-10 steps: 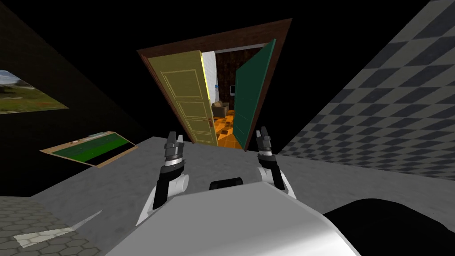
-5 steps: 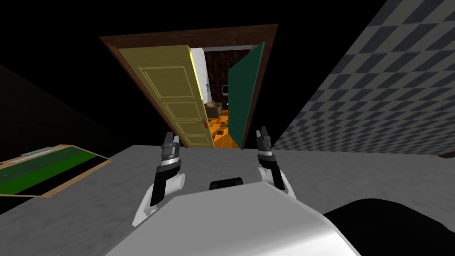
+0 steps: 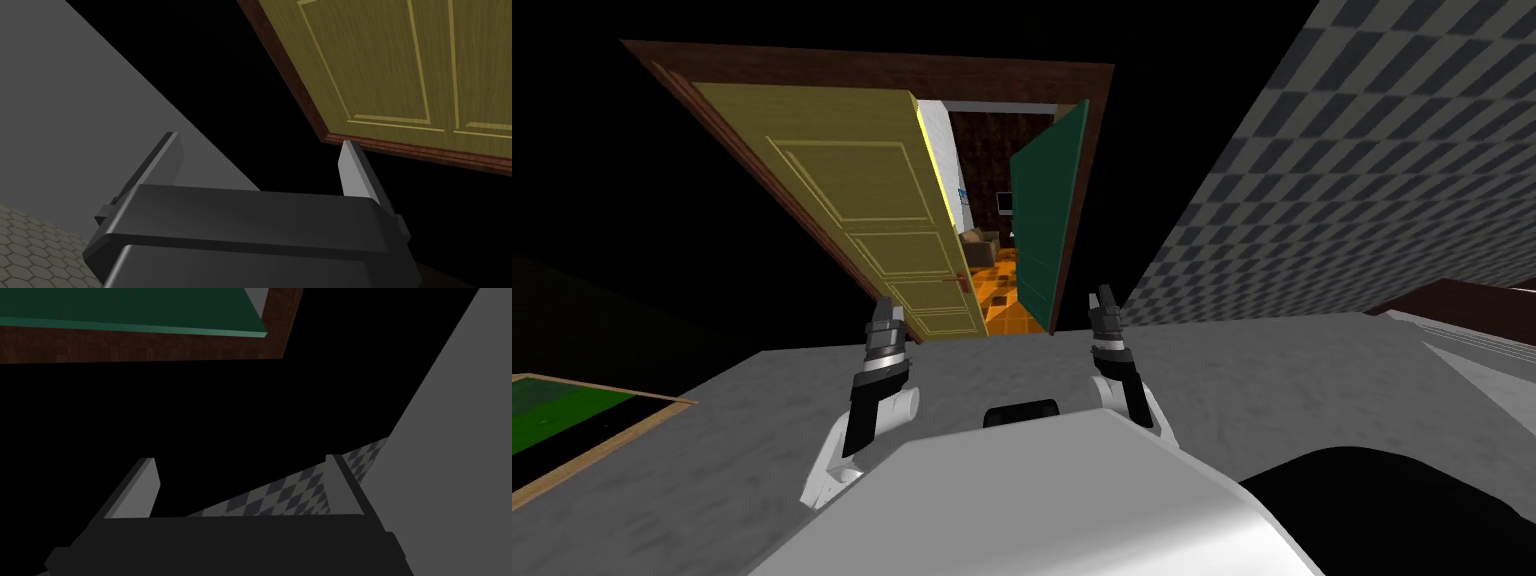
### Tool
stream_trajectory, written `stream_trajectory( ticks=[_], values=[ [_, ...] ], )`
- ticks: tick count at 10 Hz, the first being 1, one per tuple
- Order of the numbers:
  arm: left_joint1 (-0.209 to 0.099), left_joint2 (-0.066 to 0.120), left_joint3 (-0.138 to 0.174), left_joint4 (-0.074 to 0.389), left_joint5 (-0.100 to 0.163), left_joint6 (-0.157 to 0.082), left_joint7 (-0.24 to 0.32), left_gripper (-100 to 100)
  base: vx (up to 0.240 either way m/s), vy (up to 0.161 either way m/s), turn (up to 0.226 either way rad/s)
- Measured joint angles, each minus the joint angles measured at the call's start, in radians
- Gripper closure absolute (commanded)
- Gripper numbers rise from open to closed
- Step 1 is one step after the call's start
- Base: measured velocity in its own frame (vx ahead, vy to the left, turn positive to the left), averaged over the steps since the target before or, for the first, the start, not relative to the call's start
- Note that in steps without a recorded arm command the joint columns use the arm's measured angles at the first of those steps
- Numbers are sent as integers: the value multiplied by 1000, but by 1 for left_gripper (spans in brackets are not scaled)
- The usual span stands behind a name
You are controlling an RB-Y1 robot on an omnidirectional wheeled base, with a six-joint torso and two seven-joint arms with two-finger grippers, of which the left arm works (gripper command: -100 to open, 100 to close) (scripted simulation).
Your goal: Push the door open
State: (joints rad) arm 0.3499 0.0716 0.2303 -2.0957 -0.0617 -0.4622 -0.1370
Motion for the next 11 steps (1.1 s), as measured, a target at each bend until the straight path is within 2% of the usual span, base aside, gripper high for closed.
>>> stream_trajectory(
  ticks=[4,7,8,9,11],
  values=[
    [-33,5,76,50,-15,3,8,-100,23,90,-203],
    [-71,8,136,89,-28,17,12,-100,13,99,-207],
    [-75,9,158,97,-31,19,16,-100,21,104,-214],
    [-88,15,183,116,-33,19,21,-100,16,103,-220],
    [-102,13,223,135,-42,24,25,-100,7,101,-199]
  ],
)
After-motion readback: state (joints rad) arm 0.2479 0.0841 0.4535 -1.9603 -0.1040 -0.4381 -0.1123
